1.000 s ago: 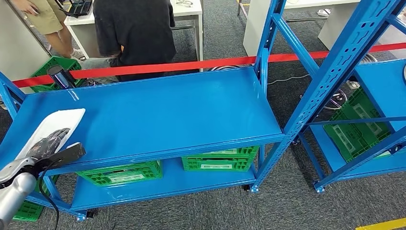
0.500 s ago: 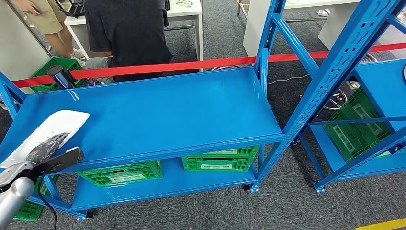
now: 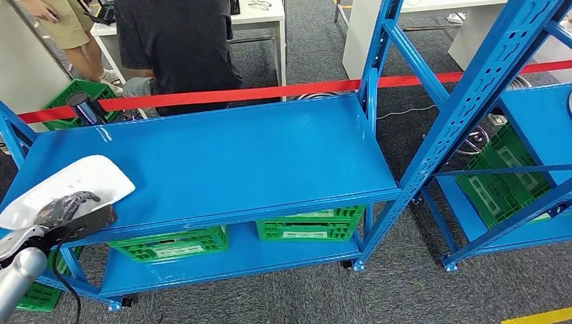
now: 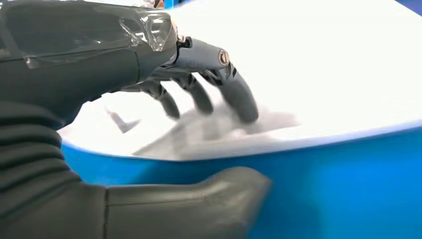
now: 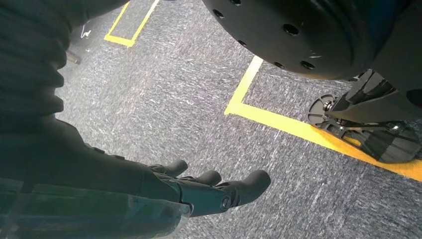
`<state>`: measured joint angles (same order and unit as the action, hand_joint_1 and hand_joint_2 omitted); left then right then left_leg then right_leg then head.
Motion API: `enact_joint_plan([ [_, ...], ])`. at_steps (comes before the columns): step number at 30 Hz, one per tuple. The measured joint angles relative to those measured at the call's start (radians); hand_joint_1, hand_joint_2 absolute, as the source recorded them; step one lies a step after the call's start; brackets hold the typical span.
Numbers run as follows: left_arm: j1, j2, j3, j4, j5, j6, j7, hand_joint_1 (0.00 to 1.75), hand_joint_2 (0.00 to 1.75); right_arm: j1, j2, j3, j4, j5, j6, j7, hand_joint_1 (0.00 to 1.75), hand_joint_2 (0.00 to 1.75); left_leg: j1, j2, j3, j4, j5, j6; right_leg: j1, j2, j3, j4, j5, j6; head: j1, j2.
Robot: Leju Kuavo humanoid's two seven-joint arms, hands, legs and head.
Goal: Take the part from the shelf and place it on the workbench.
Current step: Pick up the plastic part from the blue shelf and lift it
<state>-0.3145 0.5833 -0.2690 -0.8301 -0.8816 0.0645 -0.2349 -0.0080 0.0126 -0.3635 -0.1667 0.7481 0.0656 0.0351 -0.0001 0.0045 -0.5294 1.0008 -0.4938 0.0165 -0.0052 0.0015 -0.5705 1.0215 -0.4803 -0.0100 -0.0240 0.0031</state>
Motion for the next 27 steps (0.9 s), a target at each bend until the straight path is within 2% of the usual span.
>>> enact_joint_plan([
  [20, -0.01, 0.0, 0.007, 0.006, 0.003, -0.014, -0.003, 1.75, 1.75, -0.006, 0.001, 0.0, -0.003, 0.003, 0.0, 0.0, 0.0, 1.75, 0.0, 0.0, 0.0, 0.0, 0.0, 0.0, 0.0, 0.0, 0.0, 0.0, 0.0, 0.0, 0.0, 0.0],
  [22, -0.011, 0.0, 0.007, 0.007, 0.003, -0.014, -0.004, 0.87, 1.75, -0.006, 0.001, 0.0, -0.003, 0.003, 0.0, 0.0, 0.0, 1.75, 0.0, 0.0, 0.0, 0.0, 0.0, 0.0, 0.0, 0.0, 0.0, 0.0, 0.0, 0.0, 0.0, 0.0],
  [24, -0.011, 0.0, 0.007, 0.009, 0.003, -0.01, -0.011, 0.0, 0.87, -0.006, 0.002, 0.001, -0.003, 0.003, 0.0, 0.0, 0.0, 1.75, 0.0, 0.0, 0.0, 0.0, 0.0, 0.0, 0.0, 0.0, 0.0, 0.0, 0.0, 0.0, 0.0, 0.0],
  [26, -0.011, 0.0, 0.006, 0.01, 0.003, -0.001, -0.022, 0.0, 0.0, -0.007, 0.002, 0.001, -0.003, 0.004, 0.001, 0.0, 0.0, 1.75, 0.0, 0.0, 0.0, 0.0, 0.0, 0.0, 0.0, 0.0, 0.0, 0.0, 0.0, 0.0, 0.0, 0.0],
  [27, -0.011, 0.0, 0.005, 0.01, 0.003, 0.003, -0.027, 0.0, 0.0, -0.007, 0.002, 0.001, -0.003, 0.004, 0.001, 0.0, 0.0, 1.75, 0.0, 0.0, 0.0, 0.0, 0.0, 0.0, 0.0, 0.0, 0.0, 0.0, 0.0, 0.0, 0.0, 0.0],
])
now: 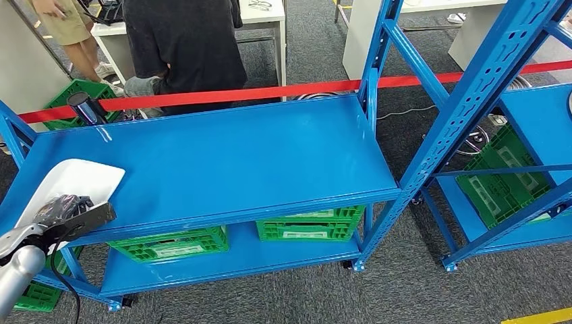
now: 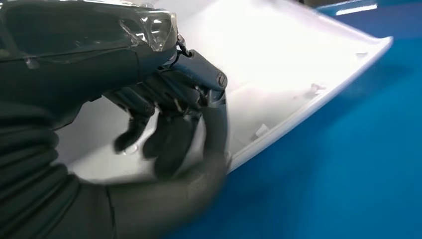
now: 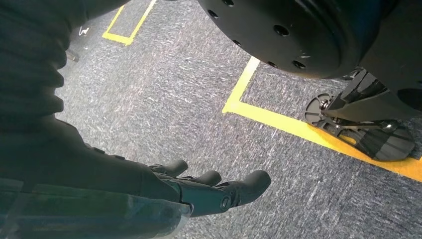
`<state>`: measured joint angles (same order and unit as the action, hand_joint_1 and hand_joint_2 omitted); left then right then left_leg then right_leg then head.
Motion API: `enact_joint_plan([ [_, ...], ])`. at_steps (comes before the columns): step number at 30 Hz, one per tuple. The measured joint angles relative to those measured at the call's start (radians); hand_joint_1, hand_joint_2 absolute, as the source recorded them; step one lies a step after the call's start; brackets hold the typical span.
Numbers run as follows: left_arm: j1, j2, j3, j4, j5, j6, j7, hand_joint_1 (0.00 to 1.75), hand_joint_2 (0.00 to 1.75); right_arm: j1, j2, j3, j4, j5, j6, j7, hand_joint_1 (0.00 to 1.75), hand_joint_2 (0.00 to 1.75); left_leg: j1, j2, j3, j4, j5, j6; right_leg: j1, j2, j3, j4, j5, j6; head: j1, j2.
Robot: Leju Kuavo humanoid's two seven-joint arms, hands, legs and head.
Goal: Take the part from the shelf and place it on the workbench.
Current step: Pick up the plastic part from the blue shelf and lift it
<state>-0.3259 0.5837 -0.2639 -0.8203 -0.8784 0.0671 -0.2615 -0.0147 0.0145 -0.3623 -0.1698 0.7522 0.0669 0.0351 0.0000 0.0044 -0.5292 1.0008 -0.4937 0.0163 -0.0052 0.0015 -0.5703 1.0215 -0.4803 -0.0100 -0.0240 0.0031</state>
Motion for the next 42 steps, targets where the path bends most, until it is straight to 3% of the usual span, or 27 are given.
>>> enact_joint_plan([
  [26, -0.006, 0.006, -0.016, -0.002, -0.006, -0.014, 0.009, 0.0, 0.0, -0.001, 0.0, 0.001, -0.002, -0.002, 0.0, -0.002, 0.0, 1.75, 0.0, 0.0, 0.0, 0.0, 0.0, 0.0, 0.0, 0.0, 0.0, 0.0, 0.0, 0.0, 0.0, 0.0],
  [30, -0.004, -0.005, -0.002, -0.003, 0.069, 0.001, 0.01, 0.0, 1.75, 0.0, 0.002, 0.001, -0.002, -0.01, -0.006, -0.002, 0.0, 1.75, 0.0, 0.0, 0.0, 0.0, 0.0, 0.0, 0.0, 0.0, 0.0, 0.0, 0.0, 0.0, 0.0, 0.0],
  [42, -0.038, -0.029, 0.097, -0.168, 0.142, 0.085, 0.033, 0.0, 1.75, 0.001, 0.003, 0.001, -0.002, -0.016, -0.013, -0.015, 0.0, 1.75, 0.0, 0.0, 0.0, 0.0, 0.0, 0.0, 0.0, 0.0, -0.001, 0.0, 0.0, 0.0, 0.0, 0.0],
])
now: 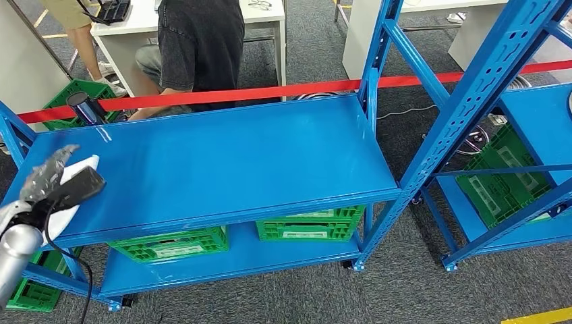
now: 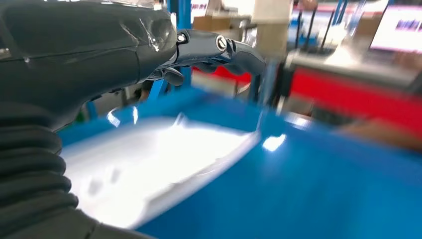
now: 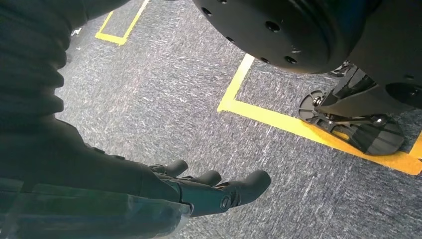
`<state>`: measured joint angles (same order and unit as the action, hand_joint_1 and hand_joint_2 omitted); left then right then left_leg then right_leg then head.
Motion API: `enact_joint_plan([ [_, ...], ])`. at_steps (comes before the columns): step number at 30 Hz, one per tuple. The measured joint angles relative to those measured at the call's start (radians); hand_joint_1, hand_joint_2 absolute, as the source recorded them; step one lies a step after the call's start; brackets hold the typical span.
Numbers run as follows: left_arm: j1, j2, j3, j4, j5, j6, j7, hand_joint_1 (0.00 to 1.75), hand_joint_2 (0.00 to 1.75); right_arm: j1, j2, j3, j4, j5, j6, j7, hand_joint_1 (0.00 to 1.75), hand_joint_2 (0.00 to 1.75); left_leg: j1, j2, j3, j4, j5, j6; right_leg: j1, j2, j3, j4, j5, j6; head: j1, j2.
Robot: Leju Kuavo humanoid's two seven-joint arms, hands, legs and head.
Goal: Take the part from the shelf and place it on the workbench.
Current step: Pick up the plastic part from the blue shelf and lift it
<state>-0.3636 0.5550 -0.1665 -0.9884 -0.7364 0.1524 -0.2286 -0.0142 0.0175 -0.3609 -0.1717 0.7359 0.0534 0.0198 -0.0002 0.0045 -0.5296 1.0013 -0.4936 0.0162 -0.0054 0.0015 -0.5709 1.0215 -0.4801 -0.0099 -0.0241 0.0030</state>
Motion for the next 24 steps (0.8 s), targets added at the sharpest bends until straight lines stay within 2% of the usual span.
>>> enact_joint_plan([
  [19, -0.017, 0.008, 0.027, -0.109, -0.04, 0.024, 0.003, 0.0, 1.75, 0.001, 0.0, 0.0, 0.0, -0.002, 0.001, -0.011, 0.0, 1.75, 0.0, 0.0, 0.0, 0.0, 0.0, 0.0, 0.0, 0.0, 0.0, 0.0, 0.0, 0.0, 0.0, 0.0],
  [24, 0.027, 0.03, 0.028, -0.125, -0.072, 0.0, 0.025, 0.0, 1.75, 0.0, 0.001, 0.001, 0.0, 0.007, 0.002, -0.016, 0.0, 1.75, 0.0, 0.001, 0.0, 0.0, 0.0, 0.0, 0.0, 0.001, 0.0, 0.0, 0.0, 0.0, 0.0, 0.0],
])
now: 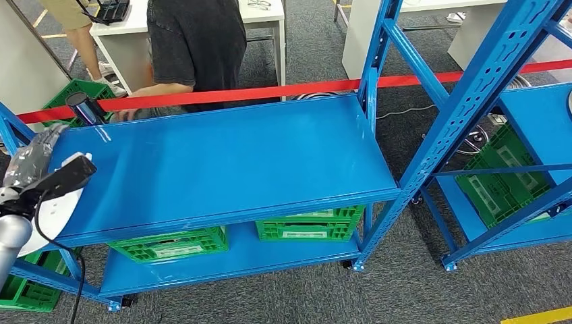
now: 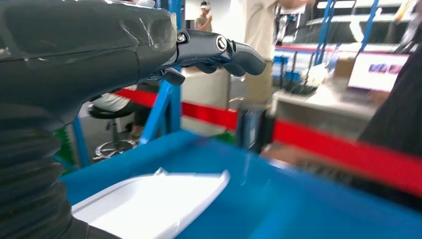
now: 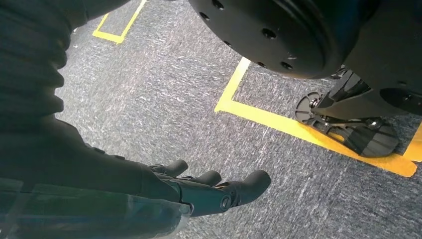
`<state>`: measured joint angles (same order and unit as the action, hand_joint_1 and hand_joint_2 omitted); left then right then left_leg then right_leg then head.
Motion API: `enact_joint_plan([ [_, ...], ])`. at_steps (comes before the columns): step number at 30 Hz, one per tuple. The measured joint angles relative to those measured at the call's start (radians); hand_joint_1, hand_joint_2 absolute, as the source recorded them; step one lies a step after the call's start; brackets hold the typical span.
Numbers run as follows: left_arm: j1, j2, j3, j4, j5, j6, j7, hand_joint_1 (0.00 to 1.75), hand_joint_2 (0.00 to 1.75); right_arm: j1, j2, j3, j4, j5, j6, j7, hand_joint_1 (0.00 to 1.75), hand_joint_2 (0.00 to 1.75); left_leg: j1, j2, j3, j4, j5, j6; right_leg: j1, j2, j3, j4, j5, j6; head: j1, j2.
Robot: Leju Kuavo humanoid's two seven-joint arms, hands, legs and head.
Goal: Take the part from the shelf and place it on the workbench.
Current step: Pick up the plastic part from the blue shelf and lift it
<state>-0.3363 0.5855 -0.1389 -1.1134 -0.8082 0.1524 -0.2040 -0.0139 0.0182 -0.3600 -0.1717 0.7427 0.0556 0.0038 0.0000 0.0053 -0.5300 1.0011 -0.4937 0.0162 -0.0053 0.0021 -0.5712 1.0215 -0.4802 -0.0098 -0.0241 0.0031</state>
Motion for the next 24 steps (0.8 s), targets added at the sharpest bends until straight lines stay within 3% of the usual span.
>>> enact_joint_plan([
  [6, 0.091, 0.013, -0.001, 0.0, -0.056, -0.043, 0.058, 0.0, 1.75, -0.001, 0.0, 0.002, 0.0, 0.005, 0.003, 0.004, 0.0, 1.75, 0.0, 0.0, 0.0, 0.0, 0.0, 0.0, 0.0, 0.0, 0.0, 0.0, 0.0, 0.0, 0.0, 0.0],
  [15, 0.139, 0.043, -0.001, 0.016, -0.216, -0.195, 0.304, 0.0, 1.75, -0.005, 0.003, 0.007, 0.0, 0.008, 0.001, 0.027, 0.0, 1.75, 0.0, -0.001, 0.0, 0.0, 0.0, 0.0, 0.0, -0.001, 0.0, 0.0, 0.0, 0.0, 0.0, 0.0],
  [24, 0.134, 0.042, -0.002, 0.031, -0.243, -0.24, 0.351, 0.0, 1.75, -0.012, 0.008, 0.014, -0.003, 0.007, 0.001, 0.036, 0.0, 1.75, 0.0, -0.001, 0.0, 0.0, 0.0, 0.0, 0.0, -0.001, 0.0, 0.0, 0.0, 0.0, 0.0, 0.0],
])
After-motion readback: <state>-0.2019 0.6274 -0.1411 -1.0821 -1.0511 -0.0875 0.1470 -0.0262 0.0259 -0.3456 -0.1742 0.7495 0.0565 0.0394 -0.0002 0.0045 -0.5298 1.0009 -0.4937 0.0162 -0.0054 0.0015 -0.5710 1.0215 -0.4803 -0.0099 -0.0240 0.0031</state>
